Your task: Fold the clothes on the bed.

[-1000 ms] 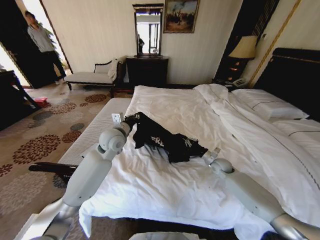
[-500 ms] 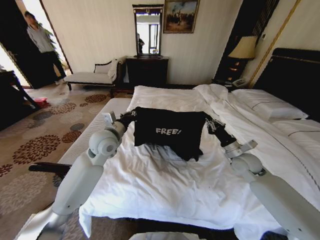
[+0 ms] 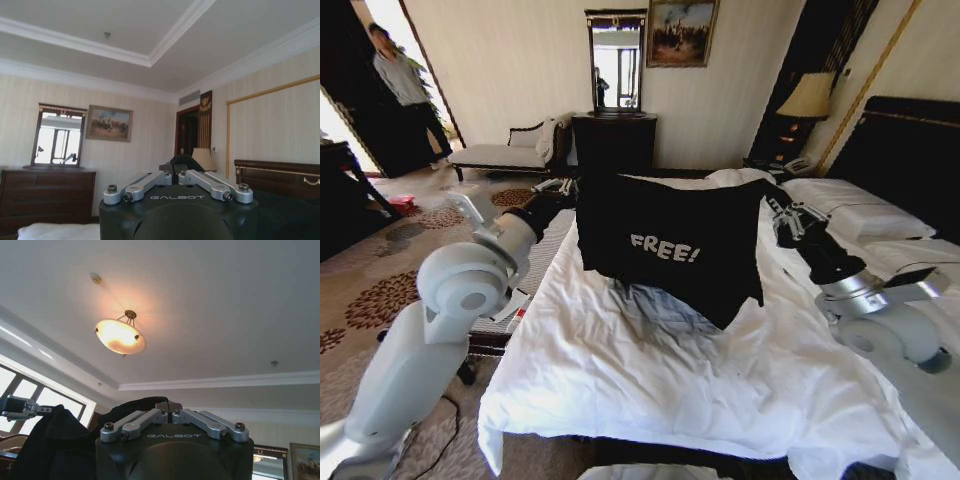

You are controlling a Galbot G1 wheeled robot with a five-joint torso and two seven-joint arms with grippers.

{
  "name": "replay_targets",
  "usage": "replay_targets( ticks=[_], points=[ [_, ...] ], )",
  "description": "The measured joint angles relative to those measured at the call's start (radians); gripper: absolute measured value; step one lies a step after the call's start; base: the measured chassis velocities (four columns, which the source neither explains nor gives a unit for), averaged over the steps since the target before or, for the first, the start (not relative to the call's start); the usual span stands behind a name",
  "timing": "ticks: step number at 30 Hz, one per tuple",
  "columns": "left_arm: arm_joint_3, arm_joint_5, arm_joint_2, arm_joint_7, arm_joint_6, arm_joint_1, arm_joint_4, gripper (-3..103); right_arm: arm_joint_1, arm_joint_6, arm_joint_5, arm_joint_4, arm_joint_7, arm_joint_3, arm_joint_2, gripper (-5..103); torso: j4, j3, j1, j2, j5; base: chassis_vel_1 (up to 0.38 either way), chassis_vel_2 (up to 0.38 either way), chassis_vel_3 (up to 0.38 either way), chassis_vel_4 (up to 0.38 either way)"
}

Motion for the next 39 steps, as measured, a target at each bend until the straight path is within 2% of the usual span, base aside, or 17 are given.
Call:
replay_targets(
  ticks=[1,5,10,12,13,14,15,16,18,22,25,29,31,33,35,36,39],
  points=[
    [0.0,0.0,0.0,0.0,0.0,0.0,0.0,0,0.0,0.0,0.0,0.0,0.0,0.0,0.0,0,0.0,0.0,0.0,0.0,0.0,0.0,0.0,0.0,0.0],
    [-0.047,-0.127,0.113,-0.003,-0.033,-0.106,-0.046,0,-0.034,-0.042,0.117,0.092,0.071,0.181,-0.054,0,0.0001,0.0,0.0,0.0,0.0003,0.0,0.0,0.0,0.0],
    [-0.103,-0.229,0.172,-0.006,-0.049,-0.134,-0.064,0,-0.047,-0.058,0.179,0.116,0.093,0.284,-0.089,0,0.0,0.0,0.0,0.0,0.0001,0.0,0.0,0.0,0.0],
    [-0.196,-0.316,0.236,-0.007,-0.061,-0.11,-0.092,0,-0.04,-0.068,0.216,0.124,0.105,0.325,-0.121,0,-0.0003,0.0,0.0,0.0,0.0003,0.0,0.0,0.0,0.0],
    [-0.28,-0.364,0.278,-0.004,-0.063,-0.065,-0.115,0,-0.034,-0.072,0.227,0.129,0.105,0.333,-0.137,0,0.0003,0.0,0.0,0.0,0.0,0.0,0.0,0.0,0.0],
    [-0.28,-0.364,0.278,-0.004,-0.063,-0.065,-0.115,0,-0.034,-0.072,0.227,0.129,0.105,0.333,-0.137,0,0.0003,0.0,0.0,0.0,0.0,0.0,0.0,0.0,0.0],
    [-0.338,-0.391,0.302,-0.002,-0.064,-0.031,-0.13,0,-0.034,-0.076,0.231,0.135,0.105,0.339,-0.142,0,0.0005,0.0,0.0,0.0,0.0001,0.0,0.0,0.0,0.0],
    [-0.456,-0.444,0.34,0.0,-0.064,0.044,-0.145,0,-0.036,-0.085,0.234,0.151,0.105,0.346,-0.145,0,0.0005,0.0,0.0,0.0,0.0001,0.0,0.0,0.0,0.0],
    [-0.6,-0.545,0.378,-0.009,-0.058,0.153,-0.152,0,-0.048,-0.097,0.235,0.181,0.105,0.355,-0.143,0,0.001,0.0,0.0,0.0,-0.0001,0.0,0.0,0.0,0.0],
    [-0.657,-0.633,0.379,-0.058,-0.038,0.217,-0.152,0,-0.12,-0.11,0.213,0.208,0.106,0.377,-0.109,0,0.0004,0.0,0.0,0.0,0.0,0.0,0.0,0.0,0.0],
    [-0.594,-0.614,0.359,-0.103,-0.008,0.232,-0.152,0,-0.147,-0.12,0.153,0.209,0.106,0.341,-0.083,0,-0.0003,0.0,0.0,0.0,0.0001,0.0,0.0,0.0,0.0],
    [-0.449,-0.521,0.313,-0.183,0.072,0.263,-0.149,0,-0.144,-0.142,0.015,0.183,0.112,0.208,-0.059,0,-0.0006,0.0,0.0,0.0,0.0002,0.0,0.0,0.0,0.0],
    [-0.436,-0.515,0.306,-0.192,0.083,0.272,-0.149,0,-0.139,-0.143,-0.006,0.168,0.112,0.179,-0.058,0,-0.0006,0.0,0.0,0.0,0.0002,0.0,0.0,0.0,0.0],
    [-0.362,-0.488,0.264,-0.218,0.132,0.316,-0.147,0,-0.123,-0.155,-0.11,0.055,0.096,0.03,-0.051,0,0.0007,0.0,0.0,0.0,0.0003,0.0,0.0,0.0,0.0],
    [-0.241,-0.432,0.226,-0.214,0.147,0.303,-0.146,0,-0.103,-0.155,-0.176,-0.026,0.075,-0.071,-0.034,0,0.0006,0.0,0.0,0.0,0.0004,0.0,0.0,0.0,0.0],
    [-0.241,-0.432,0.226,-0.214,0.147,0.303,-0.146,0,-0.103,-0.155,-0.176,-0.026,0.075,-0.071,-0.034,0,0.0006,0.0,0.0,0.0,0.0004,0.0,0.0,0.0,0.0],
    [-0.059,-0.275,0.178,-0.161,0.148,0.252,-0.068,0,-0.012,-0.147,-0.219,-0.138,0.07,-0.239,-0.032,0,-0.0005,0.0,0.0,0.0,0.0009,0.0,0.0,0.0,0.0]
  ],
)
